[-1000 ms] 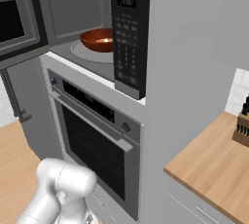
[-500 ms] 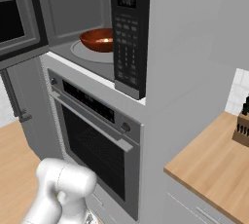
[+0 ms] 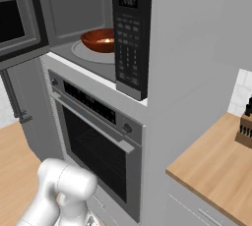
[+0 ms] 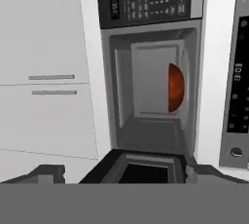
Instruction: Open the microwave, place the bowl with waffle inside the microwave, then close the microwave door and turn it on.
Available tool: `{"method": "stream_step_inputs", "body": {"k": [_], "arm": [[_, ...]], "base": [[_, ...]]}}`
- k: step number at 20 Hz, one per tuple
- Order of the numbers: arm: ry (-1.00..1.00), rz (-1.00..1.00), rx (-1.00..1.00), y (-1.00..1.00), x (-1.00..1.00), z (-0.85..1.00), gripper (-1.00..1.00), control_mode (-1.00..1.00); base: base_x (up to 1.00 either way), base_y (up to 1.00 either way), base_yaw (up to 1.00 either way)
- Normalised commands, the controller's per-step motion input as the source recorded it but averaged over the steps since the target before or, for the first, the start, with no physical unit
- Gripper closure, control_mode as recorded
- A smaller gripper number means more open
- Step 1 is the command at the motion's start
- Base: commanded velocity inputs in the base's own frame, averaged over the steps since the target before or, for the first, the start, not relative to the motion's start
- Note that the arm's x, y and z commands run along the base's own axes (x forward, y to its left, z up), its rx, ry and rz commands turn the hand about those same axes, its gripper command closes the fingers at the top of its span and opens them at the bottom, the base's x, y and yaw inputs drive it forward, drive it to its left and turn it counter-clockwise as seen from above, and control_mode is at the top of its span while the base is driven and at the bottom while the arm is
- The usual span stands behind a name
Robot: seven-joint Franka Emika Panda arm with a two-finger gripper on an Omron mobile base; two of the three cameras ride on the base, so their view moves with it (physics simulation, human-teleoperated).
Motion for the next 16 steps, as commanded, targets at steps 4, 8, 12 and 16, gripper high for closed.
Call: {"method": "stream_step_inputs", "body": {"k": [4, 8, 12, 16], "arm": [[-0.18, -0.1, -0.09, 1.0, 0.05, -0.61, -1.0, -1.0], [-0.18, -0.07, -0.05, 1.0, 0.24, -0.67, -1.0, -1.0], [-0.01, -0.02, 0.06, 0.72, 0.54, -0.68, -1.0, -1.0], [0.0, 0.0, 0.12, 0.33, 0.64, -0.67, -1.0, -1.0]], "base": [[0.0, 0.0, 0.0], [0.0, 0.0, 0.0], [0.0, 0.0, 0.0], [0.0, 0.0, 0.0]]}}
